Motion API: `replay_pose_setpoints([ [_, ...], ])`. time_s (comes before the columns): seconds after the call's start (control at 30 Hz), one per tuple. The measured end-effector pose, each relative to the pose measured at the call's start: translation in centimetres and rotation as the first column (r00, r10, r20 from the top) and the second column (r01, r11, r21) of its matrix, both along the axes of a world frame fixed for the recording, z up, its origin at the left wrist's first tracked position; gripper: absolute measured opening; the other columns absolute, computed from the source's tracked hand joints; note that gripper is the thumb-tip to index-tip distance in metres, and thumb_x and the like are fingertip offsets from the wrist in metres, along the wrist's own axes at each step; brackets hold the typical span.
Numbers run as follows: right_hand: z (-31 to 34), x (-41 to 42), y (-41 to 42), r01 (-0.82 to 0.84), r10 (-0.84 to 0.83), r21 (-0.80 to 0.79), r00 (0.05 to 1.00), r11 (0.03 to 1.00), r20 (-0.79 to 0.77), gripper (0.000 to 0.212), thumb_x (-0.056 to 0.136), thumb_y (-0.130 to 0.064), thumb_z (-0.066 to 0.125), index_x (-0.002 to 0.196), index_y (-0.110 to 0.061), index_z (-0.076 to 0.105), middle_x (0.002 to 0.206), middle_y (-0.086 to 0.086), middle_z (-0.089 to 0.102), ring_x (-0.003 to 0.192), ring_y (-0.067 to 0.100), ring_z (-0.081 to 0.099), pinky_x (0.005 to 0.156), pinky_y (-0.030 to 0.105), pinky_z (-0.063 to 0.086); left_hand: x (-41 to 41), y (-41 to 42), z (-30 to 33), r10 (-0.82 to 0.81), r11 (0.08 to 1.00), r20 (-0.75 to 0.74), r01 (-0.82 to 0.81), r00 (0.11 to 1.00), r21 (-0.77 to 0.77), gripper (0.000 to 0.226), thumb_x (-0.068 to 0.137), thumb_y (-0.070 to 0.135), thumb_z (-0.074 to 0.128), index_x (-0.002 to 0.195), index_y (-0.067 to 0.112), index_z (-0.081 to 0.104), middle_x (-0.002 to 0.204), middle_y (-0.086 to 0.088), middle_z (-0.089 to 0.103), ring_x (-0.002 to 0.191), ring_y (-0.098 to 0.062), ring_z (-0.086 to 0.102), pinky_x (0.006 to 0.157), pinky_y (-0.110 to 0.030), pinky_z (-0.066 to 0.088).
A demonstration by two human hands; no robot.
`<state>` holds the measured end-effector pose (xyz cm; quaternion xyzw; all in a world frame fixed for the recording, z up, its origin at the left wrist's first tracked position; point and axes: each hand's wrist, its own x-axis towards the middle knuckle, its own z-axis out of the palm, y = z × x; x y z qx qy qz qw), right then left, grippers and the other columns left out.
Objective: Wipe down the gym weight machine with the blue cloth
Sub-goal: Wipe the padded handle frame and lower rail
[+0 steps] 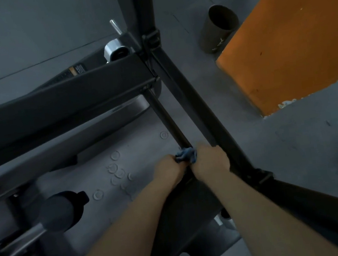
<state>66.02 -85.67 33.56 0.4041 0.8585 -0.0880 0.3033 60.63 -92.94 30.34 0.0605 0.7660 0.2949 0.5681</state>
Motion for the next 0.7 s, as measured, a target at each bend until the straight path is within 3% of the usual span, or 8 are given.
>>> replay_pose_setpoints([
  [0.1, -0.2, 1.3, -1.2, 0.002, 0.012, 0.158, 0.996, 0.987, -0.091, 0.024, 0.093, -0.021, 0.052, 0.117, -0.017, 0.052, 0.122, 0.004, 0.057, 0.115, 0.019, 0.051, 0.107, 0.030, 0.030, 0.8, -0.8, 0.4, 0.016, 0.998, -0.110, -0.009, 0.994, 0.064, 0.020, 0.093, 0.024, 0.054, 0.095, 0.008, 0.065, 0.086, -0.010, 0.062, 0.079, -0.018, 0.059, 0.067, -0.024, 0.044],
  [0.2, 1.1, 1.0, -0.5, 0.147, -0.108, 0.122, 0.955, 0.982, -0.278, 0.012, 0.092, -0.018, 0.049, 0.103, -0.021, 0.054, 0.106, 0.000, 0.064, 0.107, 0.016, 0.056, 0.116, 0.032, 0.019, 0.3, -0.7, 1.8, 0.024, 0.990, -0.277, 0.014, 0.961, 0.137, 0.019, 0.094, 0.023, 0.051, 0.096, 0.010, 0.065, 0.090, -0.006, 0.064, 0.069, -0.009, 0.049, 0.058, -0.017, 0.034],
  [0.27, 2.2, -0.6, 0.0, 0.166, -0.103, 0.143, 0.923, 0.976, -0.371, 0.010, 0.088, -0.017, 0.054, 0.098, -0.021, 0.054, 0.093, 0.000, 0.066, 0.096, 0.020, 0.058, 0.110, 0.037, 0.030, -1.0, -0.2, 3.1, 0.115, 0.981, -0.349, -0.051, 0.930, 0.186, 0.019, 0.095, 0.023, 0.048, 0.099, 0.013, 0.063, 0.094, -0.005, 0.064, 0.073, -0.011, 0.049, 0.063, -0.021, 0.034],
  [0.33, 3.4, -3.6, 0.8, 0.178, -0.062, 0.192, 0.870, 0.965, -0.489, 0.022, 0.083, -0.020, 0.060, 0.104, -0.020, 0.058, 0.091, 0.000, 0.066, 0.093, 0.022, 0.058, 0.095, 0.037, 0.041, -3.2, 0.4, 4.5, 0.203, 0.969, -0.419, -0.120, 0.885, 0.216, 0.019, 0.096, 0.025, 0.044, 0.099, 0.016, 0.061, 0.091, -0.002, 0.061, 0.077, -0.013, 0.051, 0.066, -0.025, 0.035],
  [0.43, 5.2, -8.5, 2.8, 0.191, -0.036, 0.206, 0.812, 0.960, -0.582, 0.030, 0.083, -0.026, 0.061, 0.113, -0.021, 0.057, 0.097, 0.003, 0.066, 0.099, 0.025, 0.052, 0.085, 0.036, 0.038, -7.9, 1.9, 6.1, 0.295, 0.947, -0.522, -0.172, 0.800, 0.271, 0.018, 0.094, 0.024, 0.046, 0.086, 0.016, 0.060, 0.082, -0.005, 0.058, 0.085, -0.024, 0.056, 0.066, -0.029, 0.036],
  [0.53, 6.2, -13.3, 5.3, 0.186, -0.105, 0.060, 0.760, 0.981, -0.642, 0.036, 0.083, -0.030, 0.063, 0.116, -0.020, 0.053, 0.105, 0.005, 0.063, 0.102, 0.025, 0.052, 0.073, 0.032, 0.038, -12.2, 3.8, 6.8, 0.422, 0.894, -0.523, -0.243, 0.740, 0.378, 0.018, 0.090, 0.015, 0.051, 0.075, 0.010, 0.059, 0.080, -0.010, 0.058, 0.086, -0.030, 0.057, 0.067, -0.030, 0.037],
  [0.63, 6.4, -17.1, 7.4, 0.160, -0.190, -0.107, 0.715, 0.981, -0.673, 0.047, 0.083, -0.030, 0.067, 0.124, -0.019, 0.049, 0.114, 0.002, 0.062, 0.106, 0.024, 0.056, 0.071, 0.026, 0.037, -15.4, 5.7, 6.8, 0.514, 0.847, -0.514, -0.313, 0.687, 0.429, 0.017, 0.091, 0.004, 0.047, 0.095, -0.002, 0.063, 0.097, -0.006, 0.055, 0.091, -0.020, 0.053, 0.069, -0.016, 0.031],
  [0.7, 6.3, -18.8, 8.5, 0.141, -0.219, -0.167, 0.654, 0.976, -0.724, 0.049, 0.083, -0.025, 0.069, 0.126, -0.017, 0.047, 0.116, 0.003, 0.061, 0.106, 0.022, 0.057, 0.071, 0.024, 0.035, -17.1, 7.3, 6.5, 0.592, 0.799, -0.469, -0.405, 0.655, 0.444, 0.020, 0.092, 0.001, 0.043, 0.101, -0.002, 0.061, 0.108, -0.013, 0.058, 0.091, -0.019, 0.052, 0.070, -0.015, 0.032],
])
